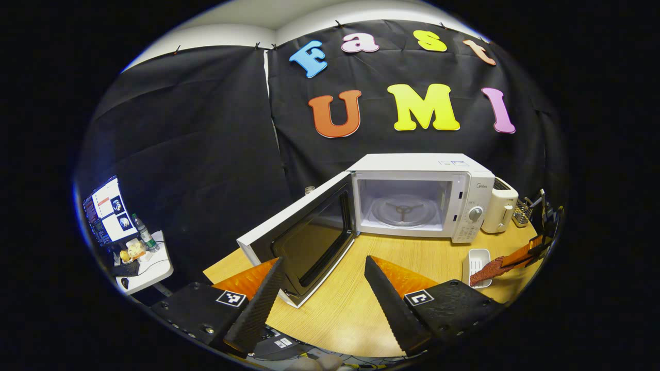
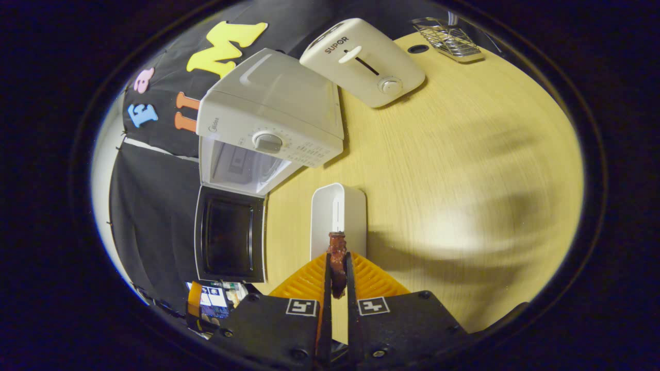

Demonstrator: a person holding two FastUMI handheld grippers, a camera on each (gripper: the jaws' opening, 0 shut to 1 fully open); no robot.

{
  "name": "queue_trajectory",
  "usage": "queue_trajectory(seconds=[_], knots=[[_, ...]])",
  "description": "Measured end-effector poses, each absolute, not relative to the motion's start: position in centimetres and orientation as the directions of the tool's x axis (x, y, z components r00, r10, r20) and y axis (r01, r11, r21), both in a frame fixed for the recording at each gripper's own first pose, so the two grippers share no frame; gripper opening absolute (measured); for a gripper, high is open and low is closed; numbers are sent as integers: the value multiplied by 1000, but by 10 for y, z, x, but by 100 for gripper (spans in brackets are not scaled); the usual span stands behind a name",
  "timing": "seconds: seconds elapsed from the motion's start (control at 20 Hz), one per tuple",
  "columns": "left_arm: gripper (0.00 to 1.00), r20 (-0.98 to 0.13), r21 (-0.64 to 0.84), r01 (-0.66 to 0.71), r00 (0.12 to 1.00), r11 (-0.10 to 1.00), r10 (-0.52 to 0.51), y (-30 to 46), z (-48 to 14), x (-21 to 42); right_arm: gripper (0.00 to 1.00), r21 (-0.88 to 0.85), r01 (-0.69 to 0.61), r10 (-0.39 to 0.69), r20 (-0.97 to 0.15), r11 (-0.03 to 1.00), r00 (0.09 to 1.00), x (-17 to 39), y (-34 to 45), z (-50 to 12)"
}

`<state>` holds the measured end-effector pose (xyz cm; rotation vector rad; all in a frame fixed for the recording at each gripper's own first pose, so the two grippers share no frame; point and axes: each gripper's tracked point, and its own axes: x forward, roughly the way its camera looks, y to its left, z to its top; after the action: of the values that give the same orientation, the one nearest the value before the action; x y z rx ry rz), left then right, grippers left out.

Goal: Open the microwave oven with the left hand, put the food in, and close the microwave oven.

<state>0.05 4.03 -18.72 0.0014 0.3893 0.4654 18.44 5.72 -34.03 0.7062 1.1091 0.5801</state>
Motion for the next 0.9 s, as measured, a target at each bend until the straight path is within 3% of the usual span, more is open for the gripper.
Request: queue_trajectory(seconds=[0.4, 0.65, 0.9], knots=[[96, -363, 91, -383, 847, 919, 389, 36, -186, 10, 13, 732, -220, 742, -530, 645, 411, 187, 70, -274], [95, -337, 101, -243, 904, 965, 263, 40, -182, 26, 13, 758, -237, 736, -425, 607, 528, 179, 120, -221], [95, -324, 97, -37, 944, 995, 67, 49, -185, 39, 13, 777, -182, 623, -316, 603, 715, 194, 187, -204]])
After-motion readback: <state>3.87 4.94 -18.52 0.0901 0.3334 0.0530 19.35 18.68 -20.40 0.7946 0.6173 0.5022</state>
